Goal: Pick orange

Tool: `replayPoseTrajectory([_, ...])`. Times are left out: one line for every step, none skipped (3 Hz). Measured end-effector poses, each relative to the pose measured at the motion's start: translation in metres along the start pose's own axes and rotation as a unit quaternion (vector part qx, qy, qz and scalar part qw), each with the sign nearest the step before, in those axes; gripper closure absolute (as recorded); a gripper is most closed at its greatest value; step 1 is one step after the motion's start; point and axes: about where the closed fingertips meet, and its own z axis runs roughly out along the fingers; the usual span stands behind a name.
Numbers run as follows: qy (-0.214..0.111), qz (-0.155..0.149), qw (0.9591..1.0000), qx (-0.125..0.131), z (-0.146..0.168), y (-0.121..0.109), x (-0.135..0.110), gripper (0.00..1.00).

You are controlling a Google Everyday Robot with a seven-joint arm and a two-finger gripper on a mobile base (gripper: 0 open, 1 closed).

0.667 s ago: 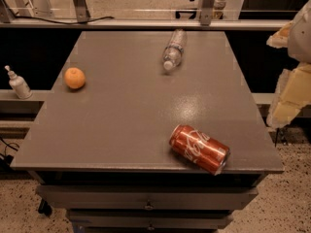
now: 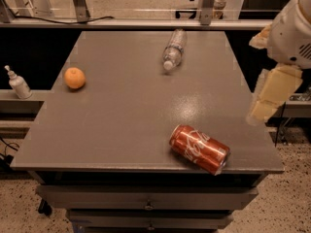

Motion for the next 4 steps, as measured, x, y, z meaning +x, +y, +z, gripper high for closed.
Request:
replayPoseTrajectory([-0.048, -0.007, 0.9988, -0.005, 0.023, -0.008, -0.047, 0.00])
replayPoseTrajectory([-0.100, -0.007, 0.9949, -0.008, 0.038, -0.019, -0.091, 0.00])
replayPoseTrajectory([-0.148, 0.000, 0.9887, -0.023, 0.054, -0.018, -0.134, 0.00])
replayPoseTrajectory([-0.179, 0.012, 0.9829, -0.040, 0.056, -0.008, -0.184, 0.00])
